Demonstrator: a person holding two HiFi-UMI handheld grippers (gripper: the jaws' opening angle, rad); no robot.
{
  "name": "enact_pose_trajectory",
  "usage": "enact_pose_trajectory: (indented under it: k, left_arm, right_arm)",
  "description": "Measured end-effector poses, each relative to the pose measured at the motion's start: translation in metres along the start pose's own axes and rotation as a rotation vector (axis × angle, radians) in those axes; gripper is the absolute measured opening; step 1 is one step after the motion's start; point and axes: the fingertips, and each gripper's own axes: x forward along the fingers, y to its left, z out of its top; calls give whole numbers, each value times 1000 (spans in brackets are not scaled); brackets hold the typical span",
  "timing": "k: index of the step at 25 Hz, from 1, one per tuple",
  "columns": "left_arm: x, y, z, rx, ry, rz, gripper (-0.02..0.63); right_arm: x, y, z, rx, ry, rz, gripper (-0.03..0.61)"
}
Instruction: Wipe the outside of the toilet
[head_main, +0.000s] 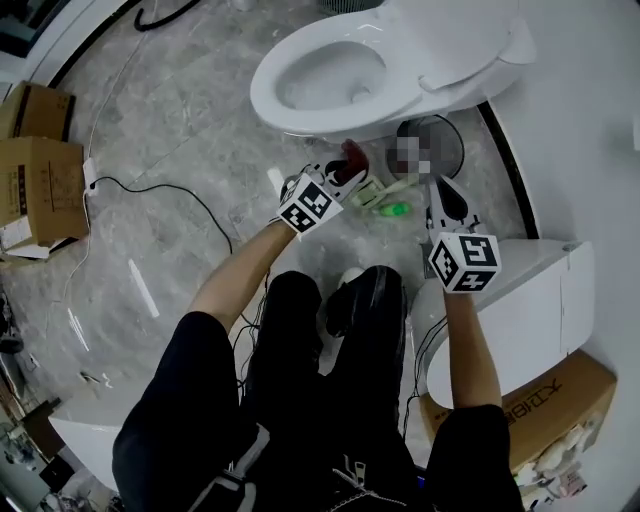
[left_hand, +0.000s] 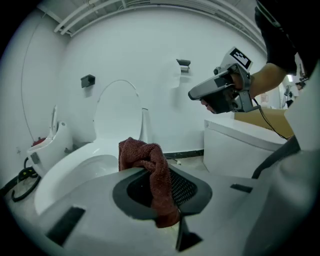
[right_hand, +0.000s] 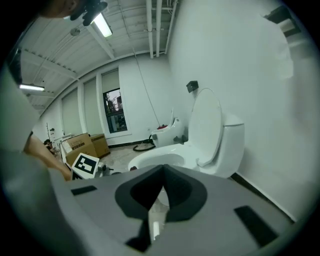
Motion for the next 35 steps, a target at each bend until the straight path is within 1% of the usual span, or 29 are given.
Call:
enact_pose_trajectory:
  k: [4,7,9,11,15,18,21,23,26,28,31,35]
  left_arm:
    - [-85,9,83,-46,12,80,61]
    - [-139,17,153,-102,7,137,62]
    - [-171,13,200,-134,-1,162,63]
    - [-202,11,245,-147,-11,185,63]
    - [-250,15,322,-150,-68,252,63]
    - [-275,23,365,-141,-139,269,63]
    - [-300,34,390,-106,-172,270,64]
    - [-317,47,396,-90,-179,271,64]
    - [-336,71,400,-88,-184,273,64]
    - [-347,86,402,-93,-194,266,64]
    - [-359,103,410,-86,-227,234,64]
    - [-375,126,417,-58,-261,193,64]
  right_arm:
    - [-35,35,88,12,27,35,2]
    - [-64,56,155,28,32,50,2]
    - [-88,71,198,36,29,63,2]
    - [-109,87,238,29,12,80,2]
    - [-132,103,300,14,-34,108,2]
    - [-137,112,331,16,-73,102,2]
    - [-135,130,353,14,-95,90,2]
    - [-130,145,365,8,-105,78,2]
    - [-123,164,382,7,-131,47,2]
    - [-120,174,391,22,-155,18,2]
    - [-117,185,400,44,-187,-46,2]
    - [-111,209,408,30,-221,-122,0]
